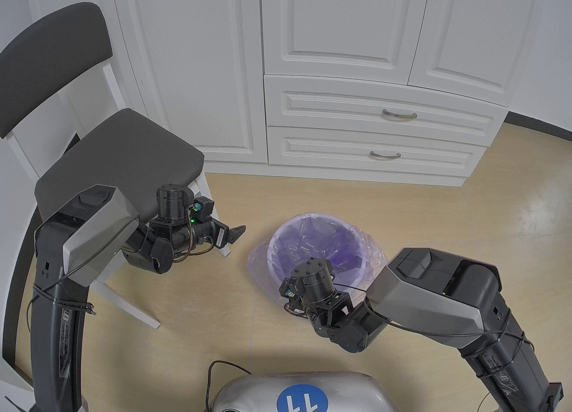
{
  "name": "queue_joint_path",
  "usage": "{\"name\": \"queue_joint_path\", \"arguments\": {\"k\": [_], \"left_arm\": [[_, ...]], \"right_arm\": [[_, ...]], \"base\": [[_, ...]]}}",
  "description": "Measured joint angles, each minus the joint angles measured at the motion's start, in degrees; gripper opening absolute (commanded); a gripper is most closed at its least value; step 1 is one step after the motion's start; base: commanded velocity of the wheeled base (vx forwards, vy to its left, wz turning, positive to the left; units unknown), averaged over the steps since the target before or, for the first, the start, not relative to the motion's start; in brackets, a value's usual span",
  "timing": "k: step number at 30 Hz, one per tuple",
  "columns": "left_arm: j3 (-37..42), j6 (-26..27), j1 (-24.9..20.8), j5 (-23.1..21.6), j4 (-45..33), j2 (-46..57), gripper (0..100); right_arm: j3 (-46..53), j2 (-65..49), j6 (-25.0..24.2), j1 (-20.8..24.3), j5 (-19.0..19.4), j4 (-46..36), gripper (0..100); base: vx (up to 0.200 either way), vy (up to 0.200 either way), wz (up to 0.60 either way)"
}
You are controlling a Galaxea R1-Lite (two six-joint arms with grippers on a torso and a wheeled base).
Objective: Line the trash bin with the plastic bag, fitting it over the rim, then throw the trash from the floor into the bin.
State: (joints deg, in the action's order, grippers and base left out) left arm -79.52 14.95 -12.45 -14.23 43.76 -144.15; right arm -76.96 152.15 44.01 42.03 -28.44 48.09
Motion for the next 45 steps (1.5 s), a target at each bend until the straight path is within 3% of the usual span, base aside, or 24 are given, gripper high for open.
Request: {"name": "queue_joint_path", "arguments": {"k": [19,34,40,45], "left_arm": [[-3.96,0.43,-0.15,0.16,-1.76,-5.30,100],[-9.01,3.69,-1.35,0.68,-10.68,-10.56,100],[-15.65,5.33,-1.96,2.46,-22.13,-11.91,100],[-22.33,7.94,-2.46,5.36,-29.23,-13.53,100]], "right_arm": [[1.07,0.35,-1.21,-1.00,0.39,0.00,100],[11.93,-8.02,-4.60,1.21,0.66,3.17,100],[20.52,-12.74,-4.97,1.56,0.78,11.13,100],[30.42,-16.37,-6.79,0.72,0.85,23.87,100]], "base": [[0.000,0.000,0.00],[0.000,0.000,0.00],[0.000,0.000,0.00],[0.000,0.000,0.00]]}}
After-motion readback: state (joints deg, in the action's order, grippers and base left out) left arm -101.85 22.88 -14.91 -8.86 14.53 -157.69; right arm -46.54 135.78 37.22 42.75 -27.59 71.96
